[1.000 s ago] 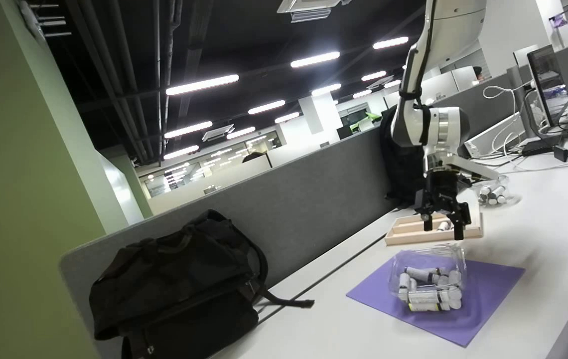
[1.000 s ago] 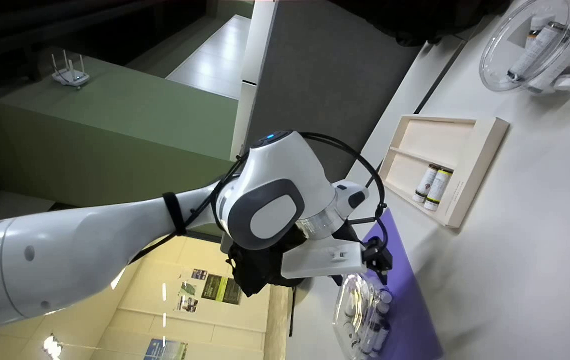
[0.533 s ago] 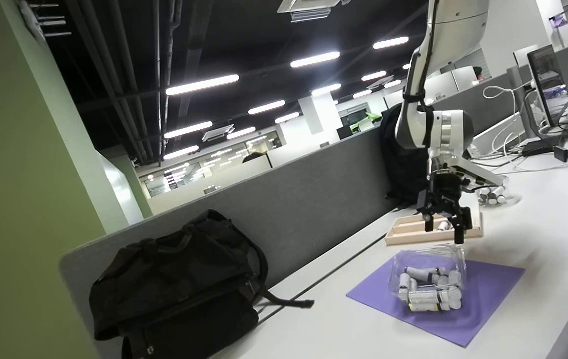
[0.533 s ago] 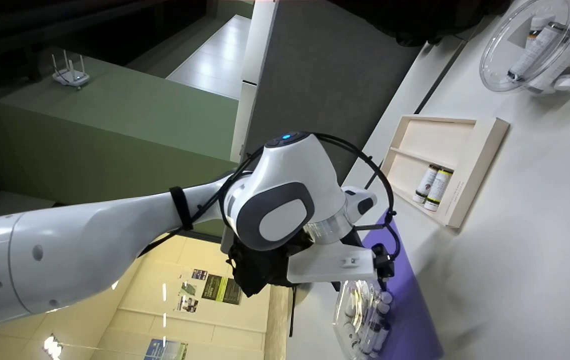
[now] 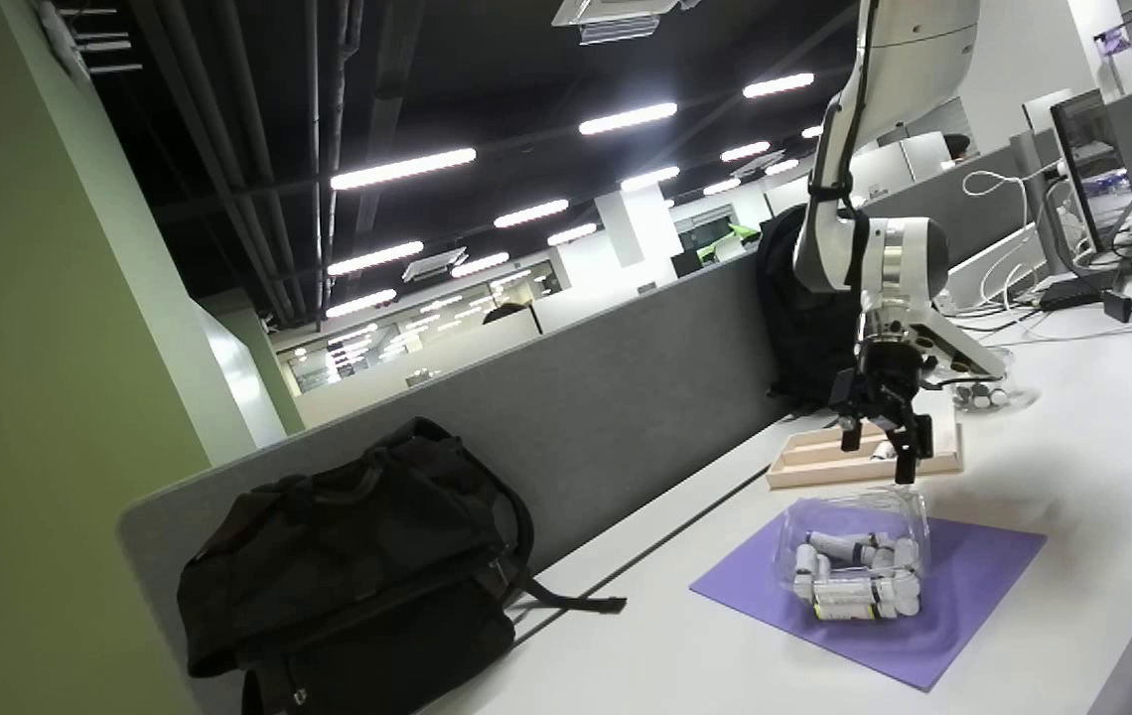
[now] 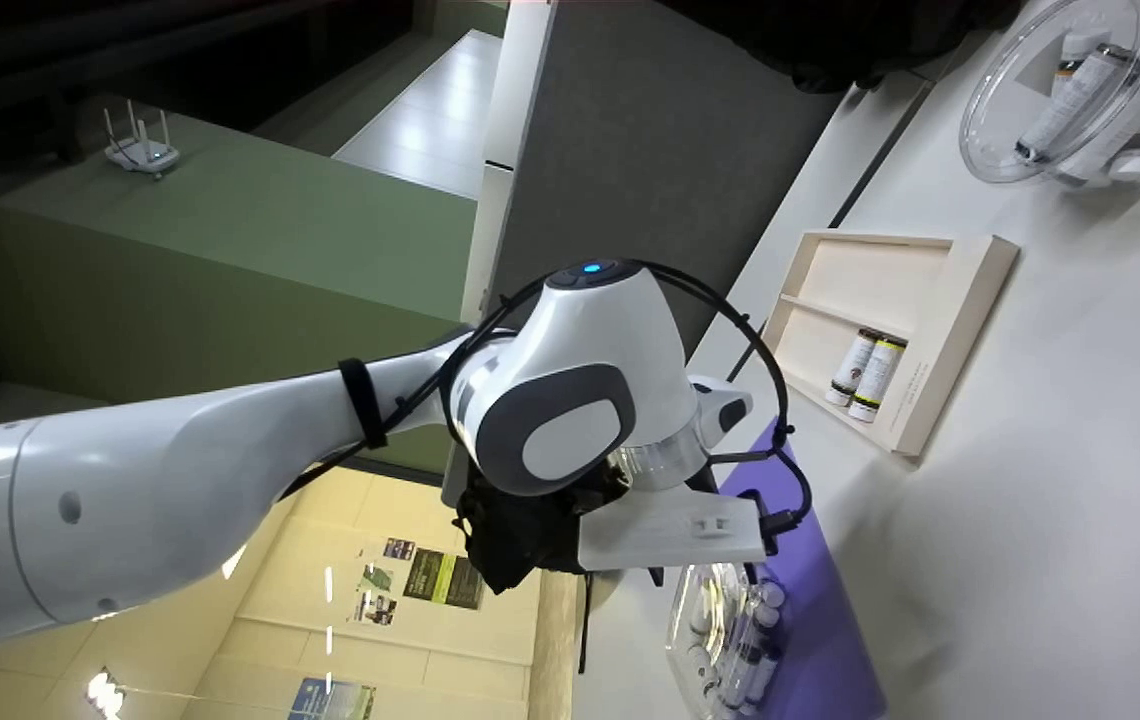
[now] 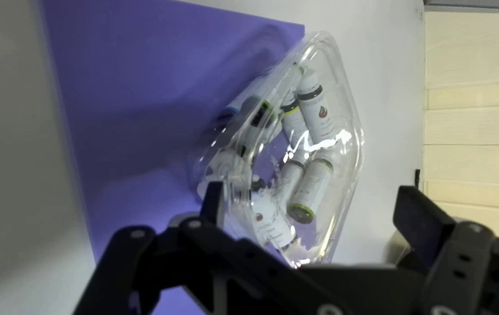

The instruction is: Open the box

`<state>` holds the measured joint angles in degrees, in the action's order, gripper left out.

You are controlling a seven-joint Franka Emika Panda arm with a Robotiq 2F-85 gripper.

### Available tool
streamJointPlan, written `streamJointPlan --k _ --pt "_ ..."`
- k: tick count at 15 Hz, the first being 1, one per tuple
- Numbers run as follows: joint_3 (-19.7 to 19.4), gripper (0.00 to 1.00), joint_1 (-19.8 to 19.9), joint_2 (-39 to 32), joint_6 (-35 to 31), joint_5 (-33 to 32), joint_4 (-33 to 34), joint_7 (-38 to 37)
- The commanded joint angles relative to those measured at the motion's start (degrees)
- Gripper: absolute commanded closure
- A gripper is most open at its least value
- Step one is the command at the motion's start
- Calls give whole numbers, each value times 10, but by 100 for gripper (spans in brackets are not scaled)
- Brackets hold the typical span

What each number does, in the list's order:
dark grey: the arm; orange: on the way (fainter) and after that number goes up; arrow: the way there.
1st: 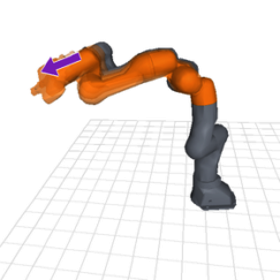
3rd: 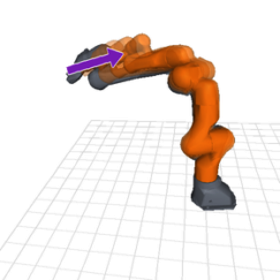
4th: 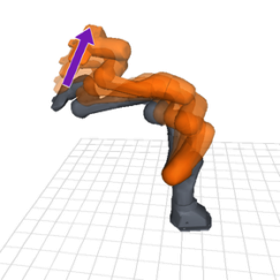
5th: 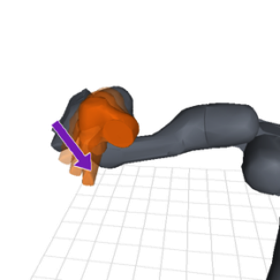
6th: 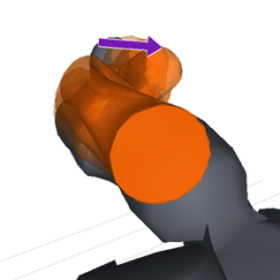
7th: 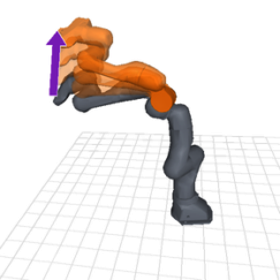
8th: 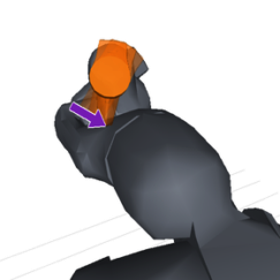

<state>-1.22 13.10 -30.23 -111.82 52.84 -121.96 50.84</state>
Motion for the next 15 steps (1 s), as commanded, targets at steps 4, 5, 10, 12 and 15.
streamJointPlan --k 4,5,10,12,15 --pt "-14 0 7 -14 32 20 17 4" --pt "-16 0 4 -10 24 20 14 0" --pt "-18 0 3 -16 23 18 18 -2" --pt "-18 0 2 -21 22 19 21 -5" --pt "-17 0 1 -28 24 18 26 -8"
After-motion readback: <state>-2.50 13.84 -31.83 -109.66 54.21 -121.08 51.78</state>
